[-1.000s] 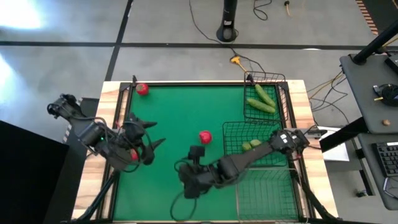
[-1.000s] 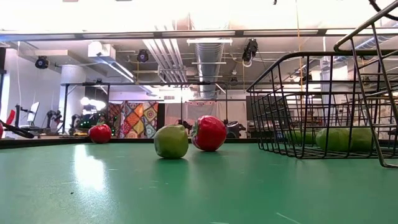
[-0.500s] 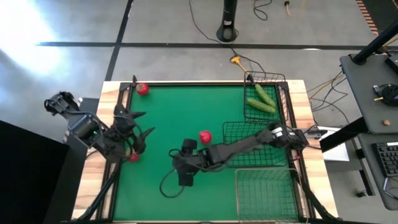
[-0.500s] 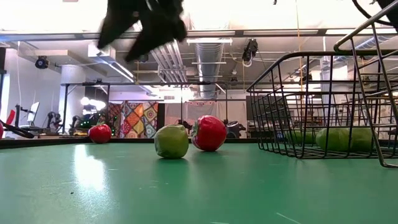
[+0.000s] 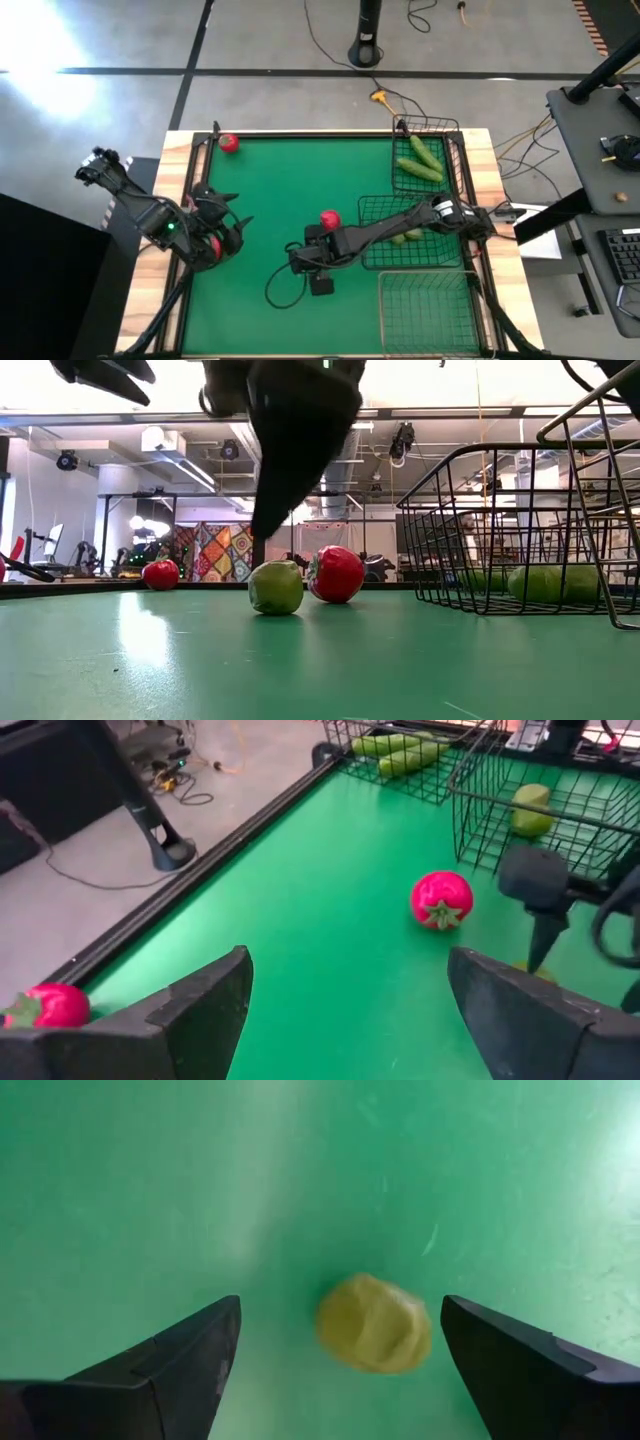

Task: Sort produce into baskets
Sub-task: Put the lime into the bottom black wire basket

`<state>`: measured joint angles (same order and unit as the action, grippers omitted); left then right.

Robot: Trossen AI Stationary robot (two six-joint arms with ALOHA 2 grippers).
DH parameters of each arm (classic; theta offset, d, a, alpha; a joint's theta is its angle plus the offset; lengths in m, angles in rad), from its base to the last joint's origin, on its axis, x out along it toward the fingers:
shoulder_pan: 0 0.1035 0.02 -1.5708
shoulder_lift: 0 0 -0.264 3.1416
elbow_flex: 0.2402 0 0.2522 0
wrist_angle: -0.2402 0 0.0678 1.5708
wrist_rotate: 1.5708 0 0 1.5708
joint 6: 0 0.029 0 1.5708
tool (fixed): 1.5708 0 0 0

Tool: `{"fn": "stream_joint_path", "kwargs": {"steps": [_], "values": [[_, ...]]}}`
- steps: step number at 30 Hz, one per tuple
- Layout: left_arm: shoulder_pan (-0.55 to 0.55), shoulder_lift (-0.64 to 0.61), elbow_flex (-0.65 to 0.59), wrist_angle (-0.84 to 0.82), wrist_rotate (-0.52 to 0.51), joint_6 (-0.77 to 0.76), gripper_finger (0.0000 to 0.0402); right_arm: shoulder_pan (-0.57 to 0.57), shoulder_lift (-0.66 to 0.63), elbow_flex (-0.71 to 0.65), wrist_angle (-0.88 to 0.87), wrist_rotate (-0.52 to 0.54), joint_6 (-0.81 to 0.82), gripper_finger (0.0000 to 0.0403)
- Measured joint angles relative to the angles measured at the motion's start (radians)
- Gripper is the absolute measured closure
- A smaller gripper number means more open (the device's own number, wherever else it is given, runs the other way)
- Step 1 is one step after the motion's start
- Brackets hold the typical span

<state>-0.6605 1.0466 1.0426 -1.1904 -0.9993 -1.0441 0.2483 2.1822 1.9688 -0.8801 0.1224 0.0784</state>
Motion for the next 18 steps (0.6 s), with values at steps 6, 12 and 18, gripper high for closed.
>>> {"fn": "stream_joint_path", "kwargs": {"steps": [6, 12, 18], "values": [[0.0, 0.002, -0.044, 0.069, -0.004, 0.011, 0.0086, -0.02, 0.0, -0.066, 0.064, 0.005, -0.049, 0.0077], [0.0, 0.027, -0.048, 0.087, -0.017, 0.013, 0.0086, -0.045, 0.0, -0.123, 0.119, 0.001, -0.057, 0.0094], [0.0, 0.067, -0.048, 0.099, -0.036, 0.014, 0.0086, -0.047, 0.0, -0.183, 0.153, -0.018, -0.066, 0.0113]]}}
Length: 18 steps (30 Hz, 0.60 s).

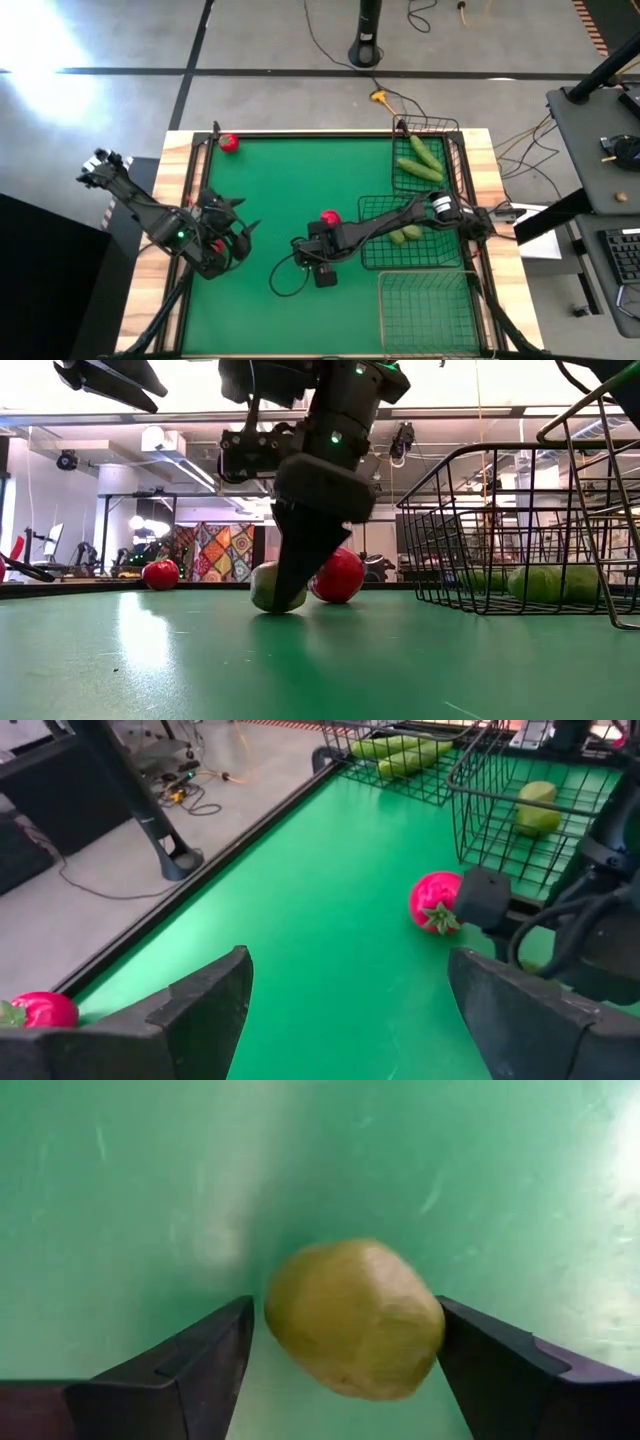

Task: Sort produce into baskets
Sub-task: Put the lime into the bottom black wire basket

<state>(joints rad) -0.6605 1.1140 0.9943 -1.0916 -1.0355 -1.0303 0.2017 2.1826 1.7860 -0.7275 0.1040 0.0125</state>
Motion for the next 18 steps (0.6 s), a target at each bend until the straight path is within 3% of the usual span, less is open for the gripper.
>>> {"fn": "stream_joint_path", "kwargs": {"steps": [11, 18], "values": [[0.003, 0.085, 0.0, 0.0, -0.013, 0.003, 0.0086, 0.0, 0.0, -0.009, 0.012, 0.0, 0.013, 0.0176], [0.009, 0.112, 0.025, -0.004, -0.039, 0.058, 0.0086, 0.011, -0.005, 0.086, -0.097, -0.003, 0.014, 0.0183]]}}
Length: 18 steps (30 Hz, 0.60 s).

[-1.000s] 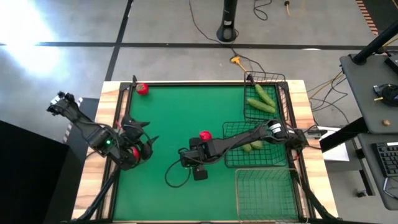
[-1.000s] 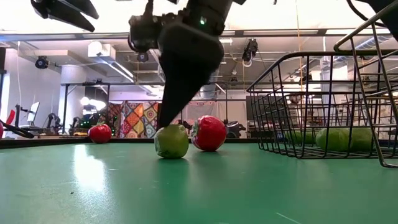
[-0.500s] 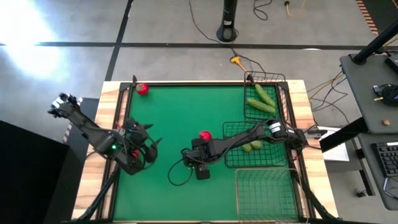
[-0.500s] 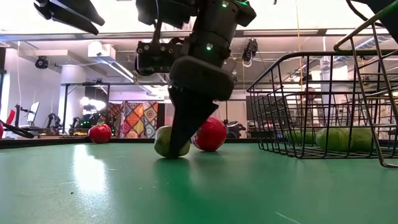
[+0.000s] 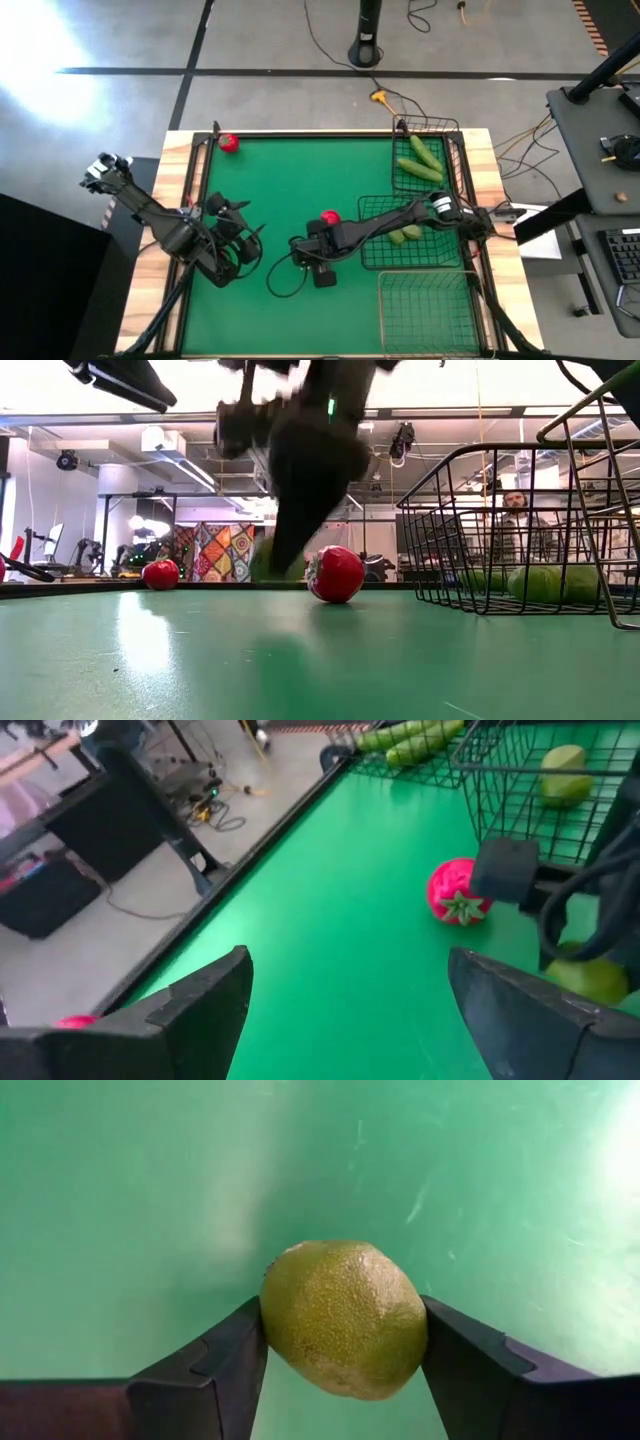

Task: Sort produce into baskets
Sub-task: Put the lime into the bottom black wire basket

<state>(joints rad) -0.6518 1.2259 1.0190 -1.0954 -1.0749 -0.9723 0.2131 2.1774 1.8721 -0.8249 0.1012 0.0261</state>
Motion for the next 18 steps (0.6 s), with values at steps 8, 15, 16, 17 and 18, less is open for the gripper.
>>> {"fn": "stream_joint_path", "kwargs": {"steps": [8, 15, 16, 17, 18], "values": [[-0.002, -0.023, 0.096, -0.089, -0.012, 0.048, 0.0086, 0.059, -0.102, 0.225, -0.429, 0.009, 0.128, 0.0183], [-0.002, -0.009, 0.112, -0.092, -0.029, 0.07, 0.0086, 0.131, -0.305, 0.106, -0.688, 0.179, 0.418, 0.0183], [-0.001, -0.009, 0.112, -0.092, -0.039, 0.061, 0.0086, 0.141, -0.343, 0.063, -0.714, 0.189, 0.489, 0.0183], [-0.001, -0.007, 0.112, -0.091, -0.044, 0.053, 0.0086, 0.149, -0.383, 0.013, -0.728, 0.191, 0.568, 0.0183], [-0.001, -0.004, 0.112, -0.09, -0.044, 0.05, 0.0086, 0.159, -0.427, -0.044, -0.734, 0.191, 0.648, 0.0183]]}}
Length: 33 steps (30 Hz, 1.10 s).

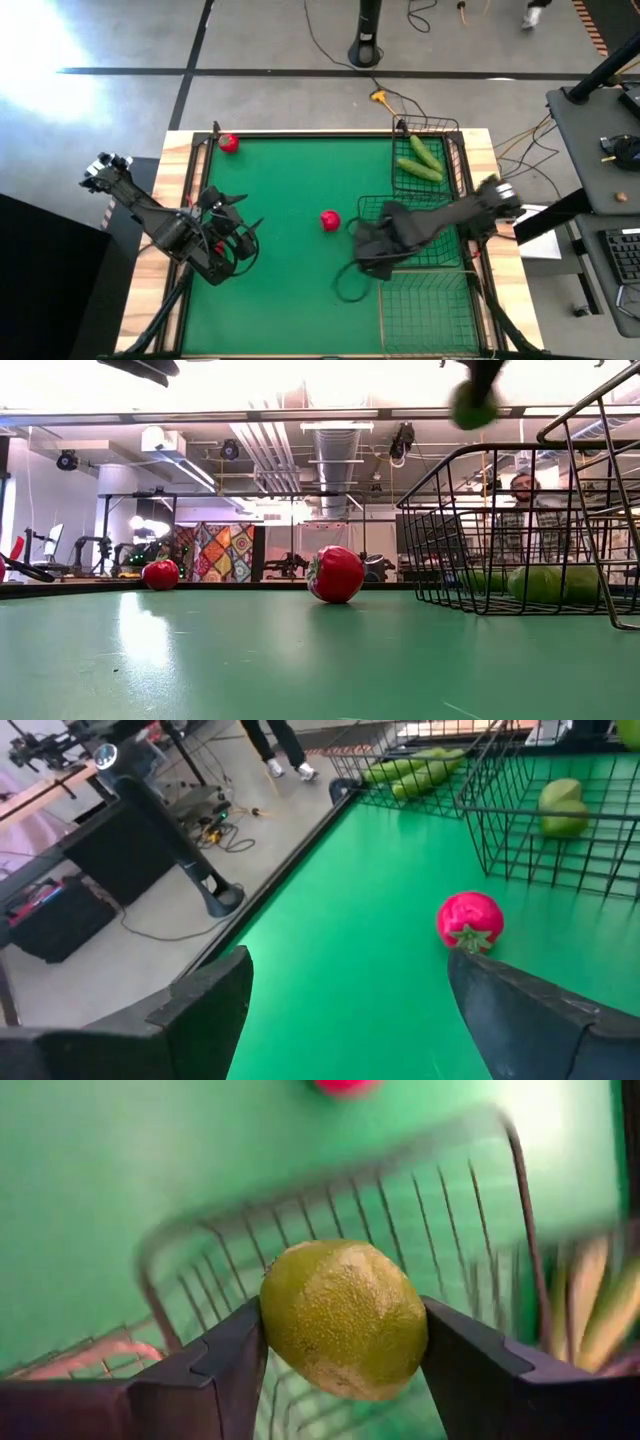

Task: Sort produce into baskets
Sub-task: Put the lime into the bottom black wire basket

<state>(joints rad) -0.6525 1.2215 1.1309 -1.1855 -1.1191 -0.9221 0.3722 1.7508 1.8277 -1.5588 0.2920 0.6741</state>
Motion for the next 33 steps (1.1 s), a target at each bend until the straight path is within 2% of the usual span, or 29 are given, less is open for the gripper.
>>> {"fn": "stream_joint_path", "kwargs": {"steps": [6, 9, 13, 18, 22, 27, 33], "values": [[0.003, 0.033, 0.0, 0.027, 0.0, 0.019, 0.0086, 0.055, -0.244, -0.39, 0.029, -0.005, 0.465, 0.0183], [0.007, 0.065, -0.001, 0.035, 0.002, 0.075, 0.0086, 0.052, -0.343, -0.571, 0.145, -0.011, 0.628, 0.0183], [0.008, 0.111, -0.001, 0.04, 0.002, 0.099, 0.0086, 0.013, -0.438, -0.773, 0.374, -0.026, 0.686, 0.0182], [0.008, 0.171, -0.001, 0.069, 0.004, 0.1, 0.0086, -0.052, -0.472, -0.968, 0.577, -0.042, 0.629, 0.0173], [0.008, 0.242, -0.003, 0.071, 0.058, 0.127, 0.0086, -0.088, -0.475, -1.041, 0.651, -0.069, 0.601, 0.0163], [0.025, 0.333, -0.003, 0.073, 0.083, 0.186, 0.0086, -0.092, -0.472, -1.025, 0.657, -0.096, 0.563, 0.0134], [0.126, 0.382, 0.022, 0.155, 0.12, 0.396, 0.0086, -0.092, -0.473, -0.956, 0.644, -0.109, 0.511, 0.0077]]}}
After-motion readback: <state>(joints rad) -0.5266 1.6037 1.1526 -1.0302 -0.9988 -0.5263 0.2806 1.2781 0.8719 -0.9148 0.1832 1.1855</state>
